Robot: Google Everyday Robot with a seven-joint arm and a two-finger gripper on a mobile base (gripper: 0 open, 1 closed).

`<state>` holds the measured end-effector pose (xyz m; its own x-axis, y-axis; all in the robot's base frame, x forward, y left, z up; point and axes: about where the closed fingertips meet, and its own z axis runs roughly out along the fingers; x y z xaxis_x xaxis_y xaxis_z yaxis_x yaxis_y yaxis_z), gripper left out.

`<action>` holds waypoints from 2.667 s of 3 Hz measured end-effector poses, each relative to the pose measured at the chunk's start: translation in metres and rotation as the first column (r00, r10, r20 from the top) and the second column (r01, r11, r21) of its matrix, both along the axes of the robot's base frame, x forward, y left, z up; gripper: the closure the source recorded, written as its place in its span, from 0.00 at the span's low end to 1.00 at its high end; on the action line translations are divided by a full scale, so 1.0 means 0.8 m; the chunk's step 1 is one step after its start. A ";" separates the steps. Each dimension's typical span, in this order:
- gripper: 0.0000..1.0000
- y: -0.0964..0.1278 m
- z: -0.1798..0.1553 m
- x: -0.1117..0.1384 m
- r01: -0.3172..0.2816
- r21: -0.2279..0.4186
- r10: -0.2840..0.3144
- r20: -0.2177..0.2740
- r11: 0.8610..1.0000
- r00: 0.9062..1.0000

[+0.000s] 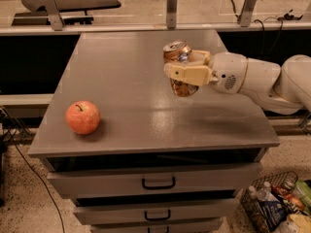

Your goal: Place orange can upright

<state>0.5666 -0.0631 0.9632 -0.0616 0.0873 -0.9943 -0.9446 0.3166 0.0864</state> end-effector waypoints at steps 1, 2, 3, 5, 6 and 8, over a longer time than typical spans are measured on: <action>1.00 0.002 -0.008 -0.011 -0.004 0.043 0.004 0.003 0.999 1.000; 1.00 -0.003 -0.016 -0.029 -0.018 0.045 0.018 0.002 0.999 1.000; 1.00 -0.016 -0.030 -0.051 -0.036 0.042 0.036 -0.004 0.998 0.999; 0.83 -0.047 -0.061 -0.071 -0.099 0.071 0.096 0.046 0.993 0.994; 0.61 -0.065 -0.077 -0.072 -0.156 0.037 0.154 0.064 0.987 0.986; 0.13 -0.095 -0.107 -0.084 -0.215 -0.018 0.216 0.040 0.976 0.976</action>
Offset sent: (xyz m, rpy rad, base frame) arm -0.0425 -0.0135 -0.0239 0.0476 0.0022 0.0297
